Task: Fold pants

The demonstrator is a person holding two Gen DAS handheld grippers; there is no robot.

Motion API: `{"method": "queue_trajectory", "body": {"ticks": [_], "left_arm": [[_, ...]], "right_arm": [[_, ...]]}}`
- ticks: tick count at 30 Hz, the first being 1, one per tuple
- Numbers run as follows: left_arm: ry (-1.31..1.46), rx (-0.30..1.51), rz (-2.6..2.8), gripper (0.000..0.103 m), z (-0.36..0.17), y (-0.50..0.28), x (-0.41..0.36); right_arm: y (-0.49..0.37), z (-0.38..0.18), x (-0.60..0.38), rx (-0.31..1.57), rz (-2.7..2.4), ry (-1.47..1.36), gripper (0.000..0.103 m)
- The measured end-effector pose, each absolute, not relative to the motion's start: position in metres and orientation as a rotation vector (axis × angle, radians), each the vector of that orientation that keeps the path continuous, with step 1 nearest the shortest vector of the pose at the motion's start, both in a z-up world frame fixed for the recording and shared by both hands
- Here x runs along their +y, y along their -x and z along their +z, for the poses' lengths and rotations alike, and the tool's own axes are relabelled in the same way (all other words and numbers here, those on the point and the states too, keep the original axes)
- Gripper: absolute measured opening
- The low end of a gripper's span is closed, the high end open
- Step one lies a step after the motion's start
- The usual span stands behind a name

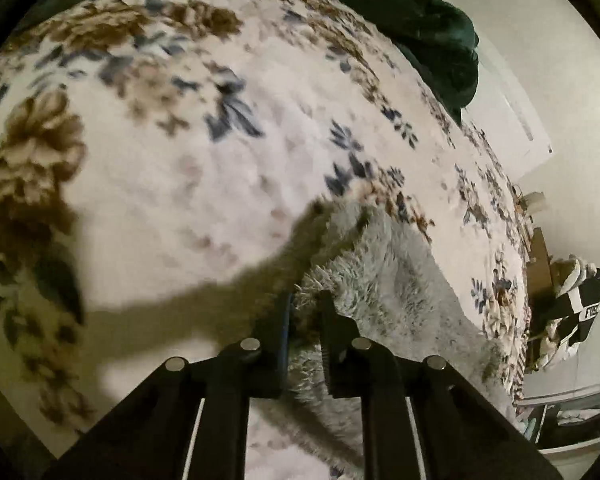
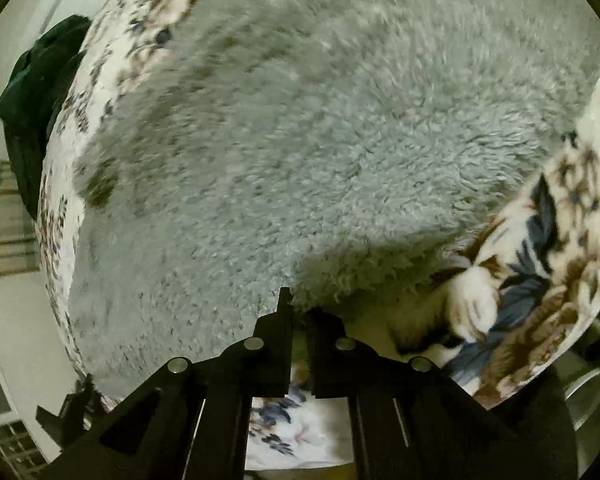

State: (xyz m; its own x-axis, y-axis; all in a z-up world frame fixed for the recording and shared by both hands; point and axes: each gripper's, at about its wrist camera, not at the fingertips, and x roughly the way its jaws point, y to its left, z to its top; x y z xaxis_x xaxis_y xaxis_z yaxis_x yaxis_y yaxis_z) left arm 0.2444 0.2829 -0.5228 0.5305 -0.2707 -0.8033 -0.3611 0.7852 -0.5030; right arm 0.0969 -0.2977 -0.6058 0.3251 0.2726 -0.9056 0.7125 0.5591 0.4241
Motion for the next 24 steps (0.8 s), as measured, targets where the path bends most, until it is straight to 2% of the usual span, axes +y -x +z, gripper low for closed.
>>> {"method": "queue_trajectory", "body": {"ticks": [1,5,6,8,10,12,13,18,21,24], "left_arm": [[0.692,1.028,0.077,0.0,-0.521,-0.24,0.29],[0.753,1.113,0.154,0.002,-0.547,-0.237,0.321],[0.77,1.159,0.155,0.002,-0.553,-0.24,0.323],[0.687,1.243,0.159,0.003,-0.551,-0.245,0.312],[0.584,1.269,0.143,0.019,-0.538,-0.251,0.292],[0.508,1.258,0.122,0.087,-0.526,-0.257,0.273],[0.48,1.234,0.107,0.093,-0.518,-0.26,0.261],[0.386,1.23,0.071,0.093,-0.524,-0.281,0.234],[0.372,1.275,0.1,0.093,-0.548,-0.291,0.235],[0.385,1.319,0.113,0.093,-0.567,-0.29,0.241]], "right_arm": [[-0.097,-0.599,-0.298,1.26,-0.356,-0.972,0.006],[-0.113,-0.601,-0.294,1.364,-0.363,-0.846,0.009],[-0.116,-0.602,-0.294,1.406,-0.354,-0.836,0.02],[-0.126,-0.59,-0.292,1.476,-0.353,-0.772,0.027],[-0.141,-0.554,-0.285,1.435,-0.334,-0.653,0.033],[-0.164,-0.524,-0.276,1.374,-0.255,-0.581,0.038],[-0.183,-0.518,-0.269,1.367,-0.194,-0.575,0.038],[-0.3,-0.541,-0.237,1.41,0.002,-0.565,0.037],[-0.354,-0.555,-0.258,1.354,-0.084,-0.463,0.037],[-0.375,-0.573,-0.291,1.363,-0.12,-0.548,0.037]]}}
